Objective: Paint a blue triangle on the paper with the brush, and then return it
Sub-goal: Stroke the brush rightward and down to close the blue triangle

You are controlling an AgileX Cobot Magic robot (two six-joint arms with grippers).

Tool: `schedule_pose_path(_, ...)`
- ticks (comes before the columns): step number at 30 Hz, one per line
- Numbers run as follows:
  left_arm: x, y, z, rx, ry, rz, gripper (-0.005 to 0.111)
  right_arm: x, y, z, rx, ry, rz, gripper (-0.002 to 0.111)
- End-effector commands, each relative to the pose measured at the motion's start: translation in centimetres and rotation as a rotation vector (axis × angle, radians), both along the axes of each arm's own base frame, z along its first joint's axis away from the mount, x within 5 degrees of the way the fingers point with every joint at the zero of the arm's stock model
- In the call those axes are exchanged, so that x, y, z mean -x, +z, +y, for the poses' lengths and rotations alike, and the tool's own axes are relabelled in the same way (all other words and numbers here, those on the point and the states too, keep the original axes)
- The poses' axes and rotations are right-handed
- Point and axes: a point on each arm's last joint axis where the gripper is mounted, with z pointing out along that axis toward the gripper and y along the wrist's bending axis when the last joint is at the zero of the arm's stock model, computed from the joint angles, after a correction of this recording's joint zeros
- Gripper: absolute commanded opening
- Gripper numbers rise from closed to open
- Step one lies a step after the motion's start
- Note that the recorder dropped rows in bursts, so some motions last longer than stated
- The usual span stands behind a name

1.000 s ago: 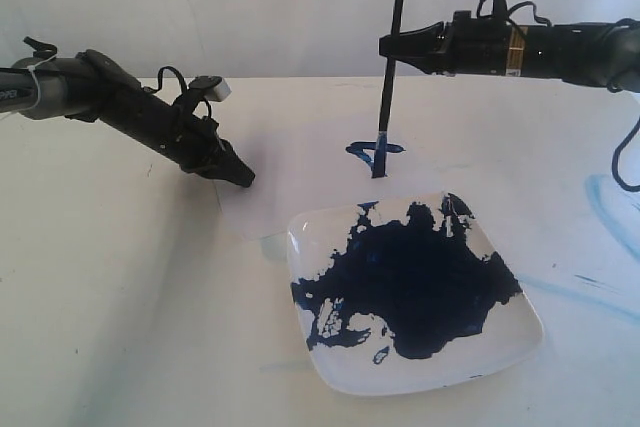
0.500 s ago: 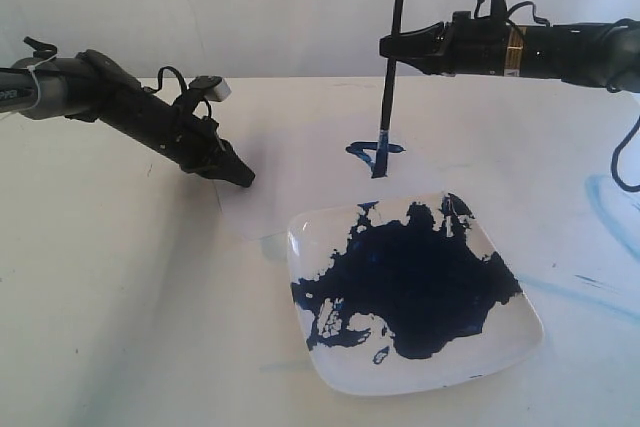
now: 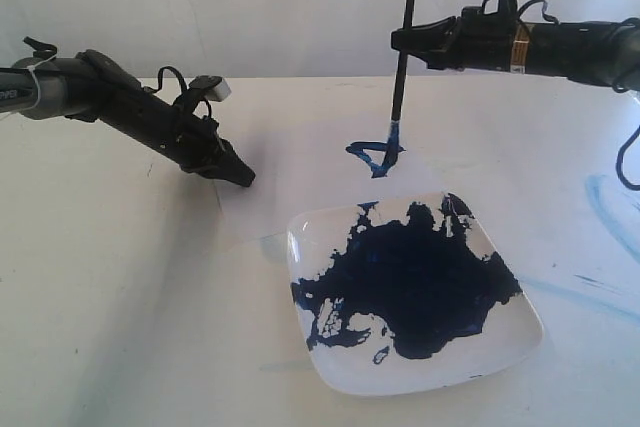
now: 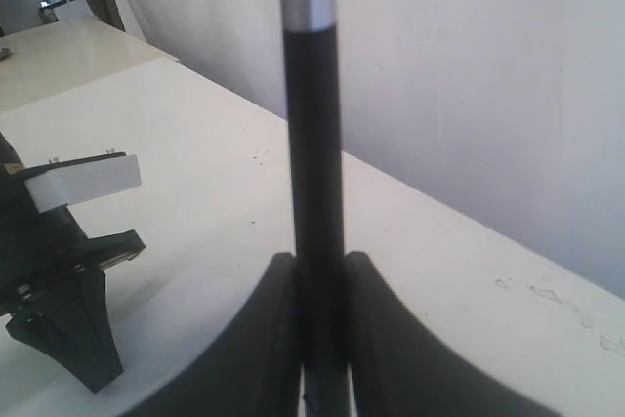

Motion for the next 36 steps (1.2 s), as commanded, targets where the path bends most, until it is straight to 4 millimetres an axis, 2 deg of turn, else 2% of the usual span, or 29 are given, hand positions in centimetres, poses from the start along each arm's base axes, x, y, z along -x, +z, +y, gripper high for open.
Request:
schedule_pose_path(1, 0.2, 0.2, -0.2, 0.02, -0.011, 0.009, 0.0, -0.6, 0.6, -0.7, 0.001, -0.057, -0.049, 0.0)
schedule_pose_path(15, 0.2, 0.2, -0.2, 0.02, -0.013, 0.009, 0.0, -1.1, 0.9, -1.3, 0.023, -0.097, -0.085, 0.0)
schedule_pose_path(25, 0.2, 0.2, -0.2, 0.02, -0.013, 0.009, 0.0, 0.3, 3.8, -0.9, -0.133, 0.04, -0.1, 0.0)
schedule_pose_path(29, 0.2, 0.2, -0.2, 0.02, -0.013, 0.009, 0.0, 0.8, 3.9, 0.5, -0.15, 0.079, -0.041, 0.0)
schedule_pose_path(33, 0.2, 0.2, -0.2, 0.02, -0.013, 0.009, 0.0, 1.1, 4.0, 3.4, -0.072, 0.044, -0.038, 0.0)
schedule_pose_path(36, 0.2, 0.2, -0.2, 0.02, -0.013, 0.009, 0.0, 1.3, 4.8, 5.7, 0.027, -0.027, -0.07, 0.0)
